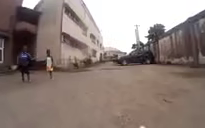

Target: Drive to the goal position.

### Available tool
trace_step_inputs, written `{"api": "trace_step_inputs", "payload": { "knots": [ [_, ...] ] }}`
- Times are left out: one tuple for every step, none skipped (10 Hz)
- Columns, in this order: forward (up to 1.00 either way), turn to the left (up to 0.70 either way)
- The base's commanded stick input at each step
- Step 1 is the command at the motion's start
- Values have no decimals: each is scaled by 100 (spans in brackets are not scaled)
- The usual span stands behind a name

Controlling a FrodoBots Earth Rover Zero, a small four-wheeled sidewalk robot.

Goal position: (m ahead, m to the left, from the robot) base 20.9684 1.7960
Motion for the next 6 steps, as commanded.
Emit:
{"api": "trace_step_inputs", "payload": {
  "knots": [
    [30, 0],
    [30, 0],
    [30, 0],
    [30, 0],
    [30, 0],
    [30, 0]
  ]
}}
